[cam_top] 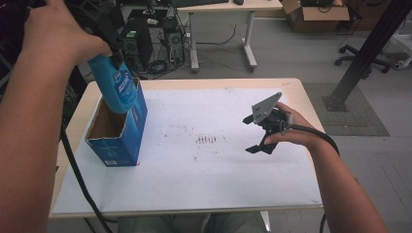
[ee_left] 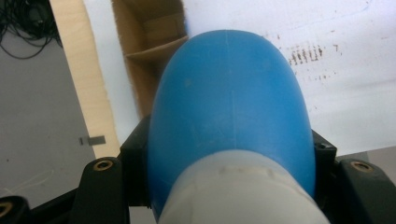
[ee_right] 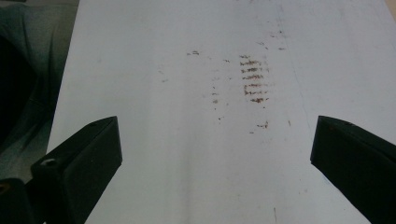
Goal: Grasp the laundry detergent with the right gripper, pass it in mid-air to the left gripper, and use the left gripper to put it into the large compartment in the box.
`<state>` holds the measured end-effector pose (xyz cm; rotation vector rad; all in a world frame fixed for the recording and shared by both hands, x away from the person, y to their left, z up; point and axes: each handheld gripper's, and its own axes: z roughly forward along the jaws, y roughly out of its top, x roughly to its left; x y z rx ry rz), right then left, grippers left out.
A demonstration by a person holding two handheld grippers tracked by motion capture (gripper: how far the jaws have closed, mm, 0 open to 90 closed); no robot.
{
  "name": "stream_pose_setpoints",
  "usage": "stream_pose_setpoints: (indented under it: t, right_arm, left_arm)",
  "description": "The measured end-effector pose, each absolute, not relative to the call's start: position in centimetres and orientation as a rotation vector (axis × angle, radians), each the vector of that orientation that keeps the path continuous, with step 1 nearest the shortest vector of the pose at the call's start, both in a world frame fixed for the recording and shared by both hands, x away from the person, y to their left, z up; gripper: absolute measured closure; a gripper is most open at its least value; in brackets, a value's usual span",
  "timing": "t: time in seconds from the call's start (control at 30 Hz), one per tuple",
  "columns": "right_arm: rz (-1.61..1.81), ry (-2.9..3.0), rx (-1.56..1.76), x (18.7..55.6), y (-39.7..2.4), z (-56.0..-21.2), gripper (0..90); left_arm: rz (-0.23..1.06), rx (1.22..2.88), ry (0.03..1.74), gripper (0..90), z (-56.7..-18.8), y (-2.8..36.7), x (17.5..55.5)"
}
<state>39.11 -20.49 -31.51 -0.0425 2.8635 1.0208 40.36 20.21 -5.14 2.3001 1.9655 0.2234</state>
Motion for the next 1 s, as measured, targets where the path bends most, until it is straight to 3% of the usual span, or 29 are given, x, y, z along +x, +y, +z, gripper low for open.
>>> stream_pose_setpoints:
  t: [1.0]
  right_arm:
    - [0.893, 2.935, -0.044, 39.1, -20.6, -30.7, 2.7]
  left_arm:
    - [0.258, 2.182, 2.117, 38.4, -7.3, 25.3, 41.3]
